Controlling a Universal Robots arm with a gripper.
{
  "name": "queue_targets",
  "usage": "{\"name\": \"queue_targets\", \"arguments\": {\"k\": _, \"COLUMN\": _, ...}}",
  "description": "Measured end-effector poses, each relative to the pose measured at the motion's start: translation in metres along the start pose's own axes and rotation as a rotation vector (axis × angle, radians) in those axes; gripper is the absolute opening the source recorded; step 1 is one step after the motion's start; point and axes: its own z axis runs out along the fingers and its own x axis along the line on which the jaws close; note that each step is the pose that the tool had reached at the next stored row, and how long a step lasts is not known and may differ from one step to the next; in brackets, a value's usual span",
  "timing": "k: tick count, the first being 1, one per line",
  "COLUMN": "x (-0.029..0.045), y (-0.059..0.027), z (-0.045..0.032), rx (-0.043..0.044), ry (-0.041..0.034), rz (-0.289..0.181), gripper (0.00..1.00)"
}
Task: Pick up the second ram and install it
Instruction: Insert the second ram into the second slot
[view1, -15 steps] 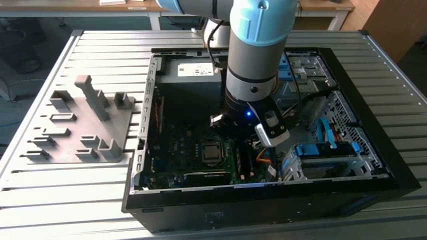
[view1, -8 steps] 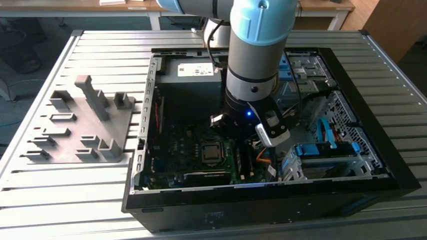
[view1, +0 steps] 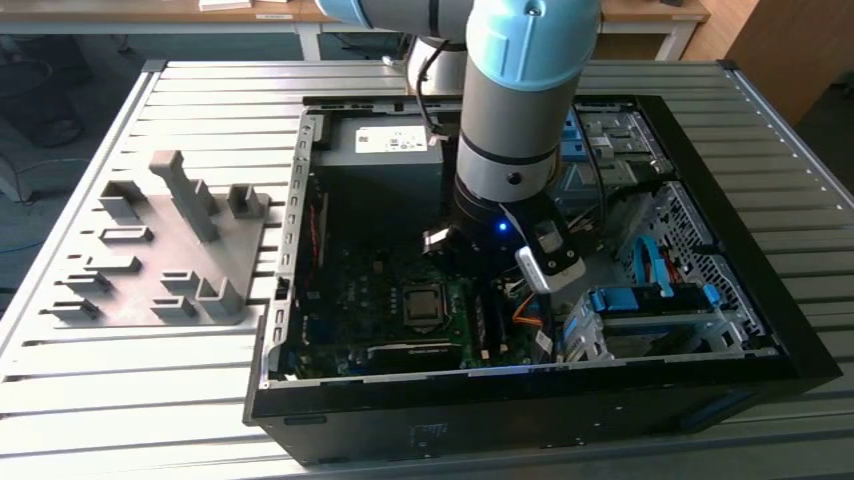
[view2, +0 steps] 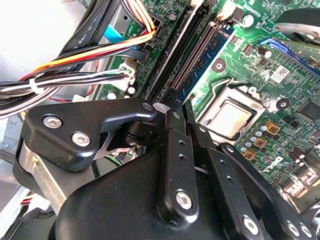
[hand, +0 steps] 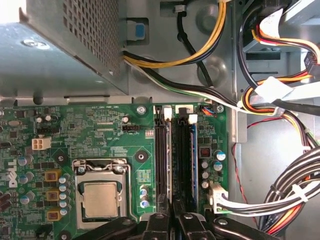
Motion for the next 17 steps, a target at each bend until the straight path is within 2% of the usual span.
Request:
{"name": "queue_targets", "arguments": {"k": 7, "x": -0.0009, "y": 0.0001, "z": 0.0022, "rx": 0.0002, "ry": 0.0034, "rz": -0.002, "gripper": 0.14}}
{"name": "queue_targets", "arguments": {"k": 17, "x": -0.0018, "y": 0.0002, "z": 0.0033, "rx": -0.0003, "ry": 0.0033, "rz": -0.016, "gripper": 0.14}}
